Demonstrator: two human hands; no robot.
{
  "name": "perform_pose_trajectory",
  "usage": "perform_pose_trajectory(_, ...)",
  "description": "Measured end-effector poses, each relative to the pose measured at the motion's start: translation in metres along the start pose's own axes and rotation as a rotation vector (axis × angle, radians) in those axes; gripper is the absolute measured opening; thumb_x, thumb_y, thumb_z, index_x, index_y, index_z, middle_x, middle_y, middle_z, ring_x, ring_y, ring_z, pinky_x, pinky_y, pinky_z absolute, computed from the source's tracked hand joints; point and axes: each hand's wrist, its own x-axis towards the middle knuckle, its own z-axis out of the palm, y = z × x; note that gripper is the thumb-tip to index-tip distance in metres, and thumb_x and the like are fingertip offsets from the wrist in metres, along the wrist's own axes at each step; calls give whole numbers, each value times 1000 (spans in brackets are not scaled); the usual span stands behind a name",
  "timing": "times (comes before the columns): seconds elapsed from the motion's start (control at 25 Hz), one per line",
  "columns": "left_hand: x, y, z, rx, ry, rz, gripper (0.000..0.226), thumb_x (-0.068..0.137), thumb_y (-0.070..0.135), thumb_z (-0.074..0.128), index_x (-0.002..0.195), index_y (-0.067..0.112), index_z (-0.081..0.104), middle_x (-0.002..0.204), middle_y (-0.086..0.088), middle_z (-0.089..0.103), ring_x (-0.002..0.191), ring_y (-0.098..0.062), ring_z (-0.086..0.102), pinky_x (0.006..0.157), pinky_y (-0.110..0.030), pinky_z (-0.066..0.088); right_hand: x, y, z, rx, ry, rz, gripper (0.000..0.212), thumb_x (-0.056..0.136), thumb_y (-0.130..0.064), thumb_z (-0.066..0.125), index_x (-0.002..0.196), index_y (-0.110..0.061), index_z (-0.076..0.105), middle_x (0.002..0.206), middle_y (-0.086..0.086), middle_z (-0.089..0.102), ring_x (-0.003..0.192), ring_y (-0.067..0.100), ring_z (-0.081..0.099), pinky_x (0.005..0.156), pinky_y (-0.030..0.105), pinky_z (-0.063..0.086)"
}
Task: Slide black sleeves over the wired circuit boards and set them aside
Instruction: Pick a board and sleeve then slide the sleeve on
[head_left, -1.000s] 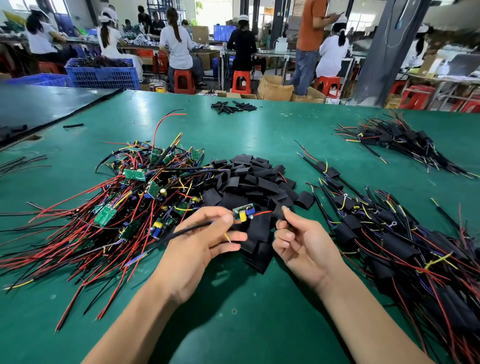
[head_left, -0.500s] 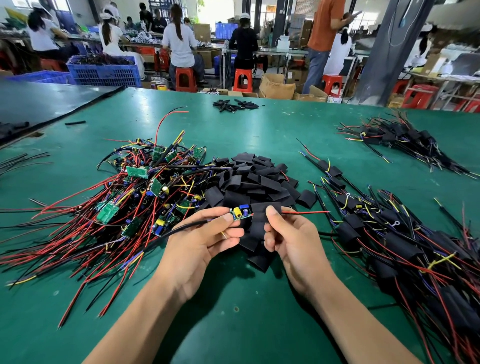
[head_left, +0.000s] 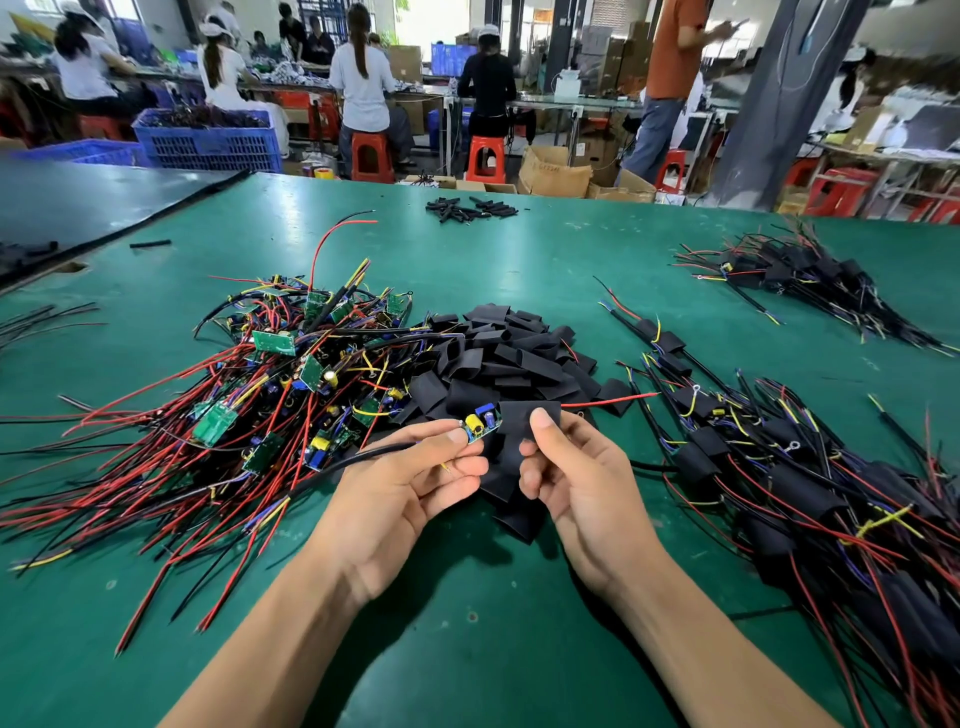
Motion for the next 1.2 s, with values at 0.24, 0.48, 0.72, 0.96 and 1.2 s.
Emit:
perform_pose_trajectory(0.24,0,0,0,7,-18,-8,21,61,14,80,82,12,78,88,-17,75,68,-18,73,59,-25,59,-2,1,2,9,-10,39,11,78,-21,70,83,-12,68,70,5,63,47,11,48,49,20,43)
perform_pose_trajectory(0.48,1,2,-2,9,-24,-62,27,61,14,79,87,9,76,85,-14,75,65,-18,73,57,-24,58,-4,0,2,28,-82,60,10,80,-21,69,84,-12,70,74,5,63,50,13,48,52,21,43)
perform_pose_trajectory(0.72,2,4,-4,6,-34,-130,17,65,12,76,81,9,77,80,-10,74,61,-14,72,55,-22,57,-4,-2,1,25,-121,71,13,81,-23,69,88,-12,71,80,8,67,51,13,50,52,22,44)
perform_pose_trajectory(0.96,0,4,1,-13,-26,-105,9,62,22,79,69,17,78,74,-6,72,59,-14,70,55,-23,57,-3,-3,0,-31,-156,33,11,83,-26,69,79,-20,78,83,7,71,52,12,51,54,21,45)
perform_pose_trajectory(1.2,-2,5,-1,38,-12,-86,5,64,18,77,69,20,79,71,-7,69,57,-16,70,54,-24,58,-1,0,-3,-118,-134,-27,8,81,-27,75,83,-18,74,79,7,68,53,14,52,52,23,44)
